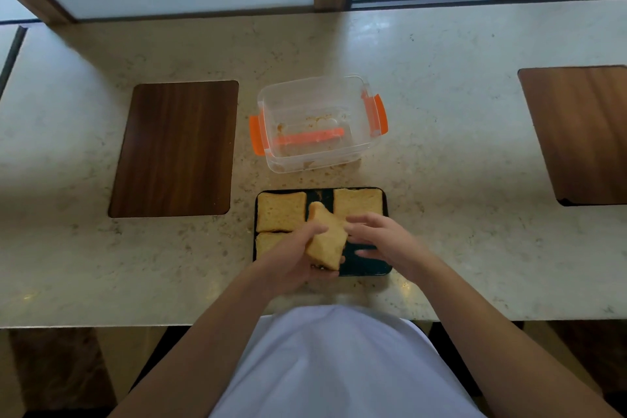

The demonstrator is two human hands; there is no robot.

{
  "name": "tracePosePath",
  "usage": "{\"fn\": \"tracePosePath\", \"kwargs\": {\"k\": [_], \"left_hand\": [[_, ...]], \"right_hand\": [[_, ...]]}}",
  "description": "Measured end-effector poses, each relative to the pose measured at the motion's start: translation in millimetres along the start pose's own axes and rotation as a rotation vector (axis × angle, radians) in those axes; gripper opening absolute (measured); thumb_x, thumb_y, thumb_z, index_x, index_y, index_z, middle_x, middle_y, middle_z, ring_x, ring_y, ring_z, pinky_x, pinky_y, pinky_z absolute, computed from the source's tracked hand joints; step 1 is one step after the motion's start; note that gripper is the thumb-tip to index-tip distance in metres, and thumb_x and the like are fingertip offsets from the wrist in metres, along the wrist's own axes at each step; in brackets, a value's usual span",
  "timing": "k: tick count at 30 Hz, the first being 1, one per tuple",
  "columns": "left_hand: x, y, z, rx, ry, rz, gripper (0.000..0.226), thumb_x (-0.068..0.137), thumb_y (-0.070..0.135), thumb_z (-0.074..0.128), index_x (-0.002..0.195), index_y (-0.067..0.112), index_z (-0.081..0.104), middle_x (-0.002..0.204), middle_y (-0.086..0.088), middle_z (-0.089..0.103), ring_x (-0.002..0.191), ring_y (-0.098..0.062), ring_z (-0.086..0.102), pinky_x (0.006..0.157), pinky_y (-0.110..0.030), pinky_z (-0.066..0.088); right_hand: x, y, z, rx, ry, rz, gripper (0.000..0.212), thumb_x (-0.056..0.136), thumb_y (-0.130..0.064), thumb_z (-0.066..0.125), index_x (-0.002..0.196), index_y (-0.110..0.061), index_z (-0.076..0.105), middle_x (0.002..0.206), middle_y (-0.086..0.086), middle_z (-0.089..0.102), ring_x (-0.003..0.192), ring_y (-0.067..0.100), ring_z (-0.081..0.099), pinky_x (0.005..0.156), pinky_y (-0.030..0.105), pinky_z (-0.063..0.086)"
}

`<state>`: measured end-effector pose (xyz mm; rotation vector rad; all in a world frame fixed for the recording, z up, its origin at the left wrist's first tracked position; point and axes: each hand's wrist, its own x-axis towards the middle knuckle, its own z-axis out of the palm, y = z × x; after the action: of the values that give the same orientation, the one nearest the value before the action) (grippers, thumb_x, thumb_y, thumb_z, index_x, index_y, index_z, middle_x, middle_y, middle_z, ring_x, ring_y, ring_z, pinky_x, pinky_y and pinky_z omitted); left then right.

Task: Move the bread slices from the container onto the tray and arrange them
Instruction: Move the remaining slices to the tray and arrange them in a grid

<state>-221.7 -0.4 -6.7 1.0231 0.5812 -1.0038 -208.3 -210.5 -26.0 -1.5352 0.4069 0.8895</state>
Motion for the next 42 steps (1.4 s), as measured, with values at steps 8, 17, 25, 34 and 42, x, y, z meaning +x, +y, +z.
{"fn": "tracePosePath", "kwargs": {"k": [8,17,25,34,42], "left_hand": [[18.6,-3.0,8.1,0.368,0.309,-0.007,0.047,0.098,0.028,0.052,0.141,0.015,0.042,0.124,-0.010,0.054,0.108,-0.028,0.060,0.073,-0.036,0.058],[36.9,-21.7,18.4,0.877,0.401,0.102,0.013,0.099,0.024,0.055,0.105,0.013,0.059,0.104,-0.013,0.065,0.088,-0.023,0.064,0.085,-0.049,0.058],[48.7,-30.9,26.7,0.986,0.446,0.128,0.015,0.091,0.018,0.069,0.098,0.020,0.056,0.094,-0.006,0.069,0.086,-0.021,0.067,0.079,-0.042,0.060],[54.4,-30.7,21.4,0.959,0.479,0.095,0.011,0.098,0.022,0.059,0.102,0.013,0.064,0.093,-0.008,0.070,0.085,-0.023,0.070,0.084,-0.047,0.059],[57.8,-26.2,22.1,0.930,0.479,0.104,0.022,0.095,0.019,0.056,0.073,0.024,0.058,0.098,-0.018,0.073,0.090,-0.027,0.070,0.086,-0.049,0.059]], "right_hand": [[-6.6,23.2,-4.2,0.276,0.124,0.045,0.021,0.090,-0.013,0.073,0.111,-0.013,0.069,0.108,0.009,0.077,0.096,0.019,0.075,0.084,0.034,0.060],[-12.7,40.7,-22.3,0.086,0.310,0.053,0.025,0.090,-0.014,0.072,0.113,-0.014,0.063,0.106,0.008,0.070,0.093,0.019,0.071,0.077,0.029,0.059],[-14.9,50.0,-26.7,-0.210,0.432,0.016,0.027,0.092,-0.019,0.067,0.119,-0.015,0.064,0.106,-0.002,0.069,0.096,0.014,0.066,0.084,0.038,0.059],[-7.9,46.0,-21.2,-0.382,0.396,0.007,0.040,0.096,-0.027,0.060,0.134,-0.014,0.061,0.124,0.002,0.068,0.111,0.018,0.062,0.098,0.043,0.052],[-2.8,44.8,-22.9,-0.453,0.389,-0.004,0.045,0.096,-0.025,0.058,0.139,-0.011,0.056,0.127,0.004,0.066,0.103,0.014,0.059,0.083,0.028,0.046]]}}
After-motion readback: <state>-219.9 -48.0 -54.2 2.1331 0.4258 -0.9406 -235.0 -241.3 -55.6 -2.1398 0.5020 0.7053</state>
